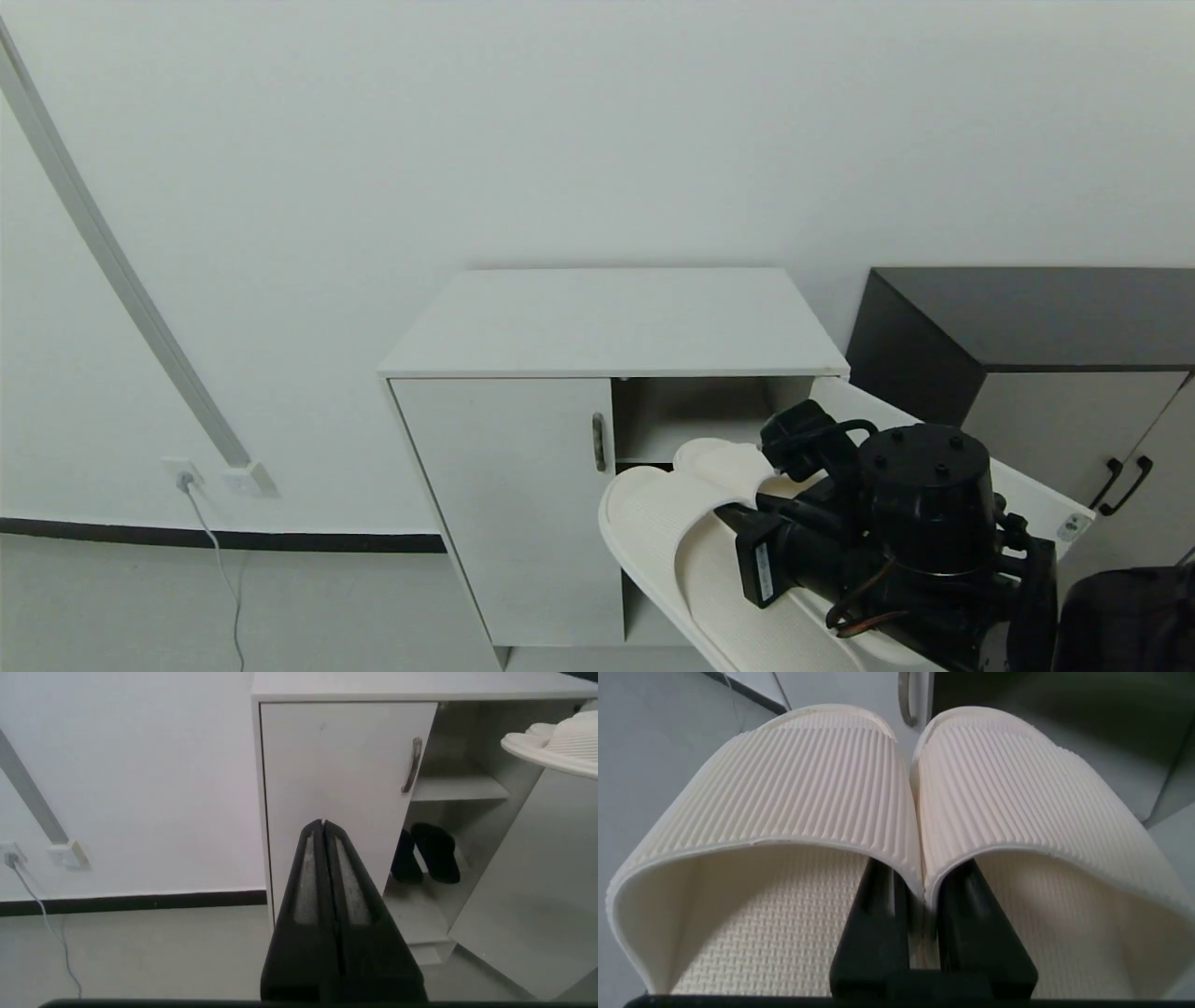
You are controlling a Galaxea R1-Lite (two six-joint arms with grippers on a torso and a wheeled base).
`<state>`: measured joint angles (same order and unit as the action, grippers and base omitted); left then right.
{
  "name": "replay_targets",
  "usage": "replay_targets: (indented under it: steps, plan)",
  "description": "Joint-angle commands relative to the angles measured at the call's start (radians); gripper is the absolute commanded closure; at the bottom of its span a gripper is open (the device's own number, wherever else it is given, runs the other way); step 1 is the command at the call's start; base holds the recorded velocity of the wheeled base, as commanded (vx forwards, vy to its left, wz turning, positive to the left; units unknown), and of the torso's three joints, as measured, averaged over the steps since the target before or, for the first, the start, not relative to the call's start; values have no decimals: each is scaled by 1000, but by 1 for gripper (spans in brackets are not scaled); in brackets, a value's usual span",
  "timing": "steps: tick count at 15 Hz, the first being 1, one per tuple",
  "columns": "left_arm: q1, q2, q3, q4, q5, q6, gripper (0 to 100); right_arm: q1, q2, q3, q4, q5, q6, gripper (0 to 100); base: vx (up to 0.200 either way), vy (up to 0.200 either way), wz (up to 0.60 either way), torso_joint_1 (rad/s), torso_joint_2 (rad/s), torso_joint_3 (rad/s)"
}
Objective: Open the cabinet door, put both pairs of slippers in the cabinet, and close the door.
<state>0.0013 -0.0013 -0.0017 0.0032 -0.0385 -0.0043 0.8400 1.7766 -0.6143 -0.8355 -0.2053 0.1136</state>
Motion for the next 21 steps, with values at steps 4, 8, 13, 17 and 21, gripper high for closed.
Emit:
replay_targets:
  steps: [4,8,13,17,21]
  plan:
    - [0,1,0,0,0,0,100,8,3,5,0,0,-2,100,0,0,0,-216,542,317]
    - [0,1,0,0,0,0,100,8,1,16,-7,-2,-20,100,0,0,0,-205,522,320]
    - [0,1,0,0,0,-2,100,8,3,24,-37,0,-23,100,0,0,0,-176,496,321]
    - [0,1,0,0,0,0,100,8,23,24,-43,0,-22,100,0,0,0,-140,476,326]
    - [0,1,-1,0,0,0,100,8,40,21,-59,-5,-22,100,0,0,0,-110,459,348]
